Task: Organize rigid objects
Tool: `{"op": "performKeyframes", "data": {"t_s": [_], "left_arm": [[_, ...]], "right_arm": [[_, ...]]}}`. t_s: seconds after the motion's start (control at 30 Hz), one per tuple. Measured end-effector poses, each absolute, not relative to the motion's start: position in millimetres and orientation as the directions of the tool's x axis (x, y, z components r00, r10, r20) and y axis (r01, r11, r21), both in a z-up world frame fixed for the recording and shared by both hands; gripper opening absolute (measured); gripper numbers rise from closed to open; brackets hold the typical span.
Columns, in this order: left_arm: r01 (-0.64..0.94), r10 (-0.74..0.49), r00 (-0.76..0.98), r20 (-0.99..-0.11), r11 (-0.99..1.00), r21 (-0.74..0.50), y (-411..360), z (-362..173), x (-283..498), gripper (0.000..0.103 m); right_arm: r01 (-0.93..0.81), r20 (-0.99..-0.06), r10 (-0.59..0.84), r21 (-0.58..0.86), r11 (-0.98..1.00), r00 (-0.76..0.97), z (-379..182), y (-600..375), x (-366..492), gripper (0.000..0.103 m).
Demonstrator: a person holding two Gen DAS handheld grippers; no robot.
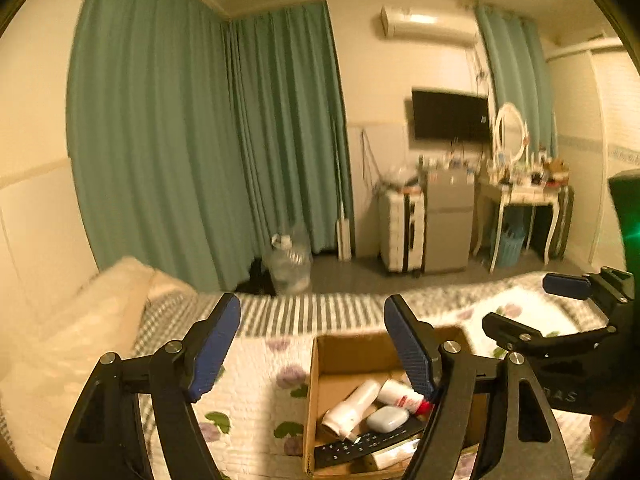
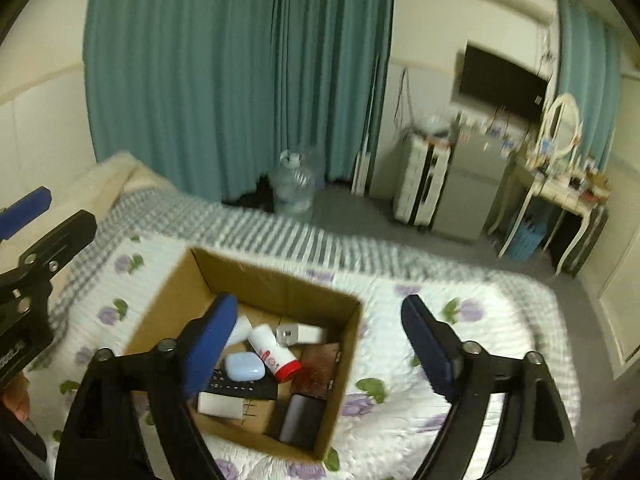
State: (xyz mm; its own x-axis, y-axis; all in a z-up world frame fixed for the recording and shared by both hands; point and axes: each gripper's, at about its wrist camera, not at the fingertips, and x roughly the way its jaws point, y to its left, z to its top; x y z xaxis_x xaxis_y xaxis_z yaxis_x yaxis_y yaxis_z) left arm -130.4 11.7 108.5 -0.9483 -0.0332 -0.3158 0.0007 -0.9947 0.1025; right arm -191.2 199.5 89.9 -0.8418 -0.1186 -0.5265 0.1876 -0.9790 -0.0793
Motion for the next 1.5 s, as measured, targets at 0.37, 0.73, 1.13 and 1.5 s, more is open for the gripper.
{"op": "performKeyframes", "data": {"t_s": [0.37,0.73,1.13,1.5], "left_arm": [[0.037,-0.047,-0.988,-0.148,-0.997,0.072,-1,180,-45,0.081],[0.015,-0.031,-0.983,-0.182,-0.996,0.091,1,124,-24,0.081],[-0.01,-0.015,-0.948,-0.319,-0.997,0.076,-1,31,-49,0.081],[-0.033,0.007,-0.926,-0.378,-0.997,0.063,4,17,-50,0.081]], "right_arm": [[0.115,-0.36,-0.083,-0.069,-0.991,-0.929,161,219,-82,0.103],[0.116,-0.249,-0.118,0.02,-0.993,-0.961,126,221,-41,0.103],[0.092,-0.321,-0.076,-0.034,-0.995,-0.944,13,206,-70,0.103],[0.071,-0.36,-0.06,-0.018,-0.997,-0.931,-1,208,-76,0.103]]}}
